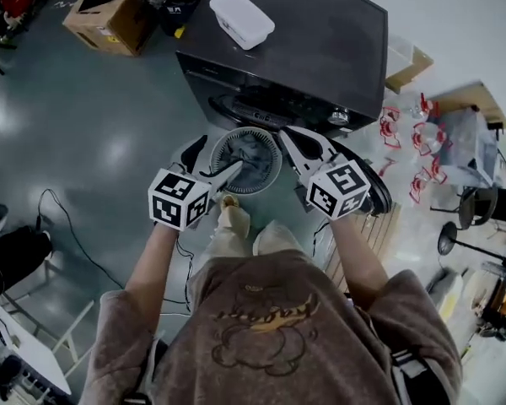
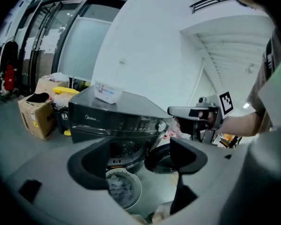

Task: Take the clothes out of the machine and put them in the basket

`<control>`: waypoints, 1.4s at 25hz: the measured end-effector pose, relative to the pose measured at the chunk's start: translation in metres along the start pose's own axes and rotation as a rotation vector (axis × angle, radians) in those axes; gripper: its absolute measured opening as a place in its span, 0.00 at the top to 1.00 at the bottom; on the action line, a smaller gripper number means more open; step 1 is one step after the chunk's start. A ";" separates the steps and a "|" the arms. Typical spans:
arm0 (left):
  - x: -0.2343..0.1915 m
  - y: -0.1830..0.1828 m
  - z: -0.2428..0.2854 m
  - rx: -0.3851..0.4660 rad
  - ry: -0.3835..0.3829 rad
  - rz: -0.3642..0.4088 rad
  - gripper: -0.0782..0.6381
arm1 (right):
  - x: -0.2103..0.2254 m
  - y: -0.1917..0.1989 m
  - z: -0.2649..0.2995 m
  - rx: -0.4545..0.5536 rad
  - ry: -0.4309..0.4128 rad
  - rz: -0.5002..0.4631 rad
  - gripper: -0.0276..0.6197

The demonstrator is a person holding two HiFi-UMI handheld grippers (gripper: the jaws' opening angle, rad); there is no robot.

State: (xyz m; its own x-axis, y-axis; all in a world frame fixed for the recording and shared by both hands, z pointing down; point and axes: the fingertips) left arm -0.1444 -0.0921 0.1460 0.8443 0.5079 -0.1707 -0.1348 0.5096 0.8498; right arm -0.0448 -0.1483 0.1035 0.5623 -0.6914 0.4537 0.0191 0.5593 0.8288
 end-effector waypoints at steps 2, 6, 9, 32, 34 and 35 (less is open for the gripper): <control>0.001 -0.016 -0.008 0.034 0.002 -0.011 0.34 | -0.007 -0.016 -0.009 0.014 0.008 -0.017 0.96; 0.003 -0.040 -0.018 0.093 0.011 -0.020 0.34 | -0.015 -0.038 -0.021 0.022 0.030 -0.048 0.96; 0.006 -0.055 -0.025 0.141 0.043 0.008 0.34 | -0.022 -0.056 -0.024 0.032 0.046 -0.081 0.96; 0.018 -0.135 -0.039 0.319 0.001 0.070 0.67 | -0.020 -0.094 -0.032 0.017 -0.091 -0.201 0.96; 0.020 -0.134 -0.042 0.319 -0.023 0.068 0.77 | -0.019 -0.094 -0.035 0.019 -0.103 -0.210 0.96; 0.020 -0.134 -0.044 0.326 -0.034 0.061 0.82 | -0.019 -0.093 -0.038 0.018 -0.108 -0.209 0.96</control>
State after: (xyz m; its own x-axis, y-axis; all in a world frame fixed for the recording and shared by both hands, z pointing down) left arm -0.1321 -0.1192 0.0069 0.8574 0.5045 -0.1021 -0.0177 0.2272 0.9737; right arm -0.0259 -0.1704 0.0053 0.4560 -0.8367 0.3034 0.1108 0.3916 0.9134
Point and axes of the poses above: the fingertips, and each gripper's own axes: z forward along the fingers, x to its right, y out of its underside, and after that the axes turned 11 degrees about z, right-handed
